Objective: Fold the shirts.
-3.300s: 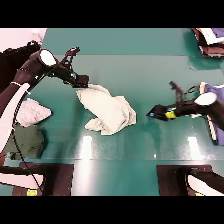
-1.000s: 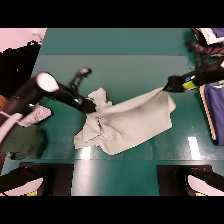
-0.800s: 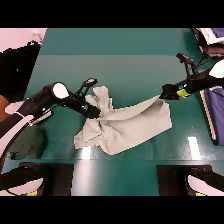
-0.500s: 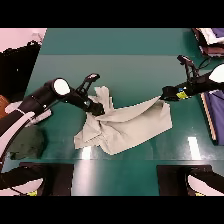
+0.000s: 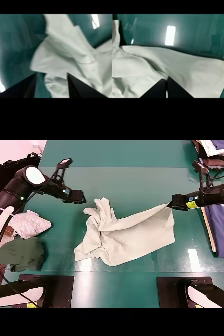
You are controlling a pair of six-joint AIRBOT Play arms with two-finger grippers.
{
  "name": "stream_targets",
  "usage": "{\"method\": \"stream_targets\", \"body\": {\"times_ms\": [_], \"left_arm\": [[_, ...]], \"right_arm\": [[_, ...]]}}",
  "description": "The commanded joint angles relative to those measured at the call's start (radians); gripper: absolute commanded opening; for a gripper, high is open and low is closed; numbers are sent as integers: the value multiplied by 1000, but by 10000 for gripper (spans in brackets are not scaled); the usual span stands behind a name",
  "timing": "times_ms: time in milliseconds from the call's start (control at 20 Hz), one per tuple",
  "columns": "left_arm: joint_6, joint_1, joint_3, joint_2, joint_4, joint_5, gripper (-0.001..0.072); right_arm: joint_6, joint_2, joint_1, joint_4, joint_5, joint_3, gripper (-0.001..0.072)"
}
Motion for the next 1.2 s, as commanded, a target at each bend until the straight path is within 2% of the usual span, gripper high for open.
{"method": "stream_targets", "body": {"times_ms": [0,300,550,600,700,750,950,1150], "left_arm": [[-6,81,-55,-63,-43,-16,459],[144,81,-79,-205,-372,29,458],[193,80,-79,-209,-380,-31,455],[193,80,-79,-209,-374,-44,430],[193,80,-79,-209,-367,-54,92],[193,80,-79,-208,-368,-57,31],[187,86,-45,-149,-364,-93,29],[180,150,133,68,-354,-101,29]], "right_arm": [[0,10,-15,1,-5,0,12],[0,10,-14,2,-4,0,13],[0,10,-15,1,-6,0,13],[0,10,-15,1,-6,0,13],[0,10,-15,1,-5,0,13],[0,10,-15,1,-6,0,13],[-2,10,-18,-9,-8,51,13],[-3,10,-58,-8,34,307,13]]}}
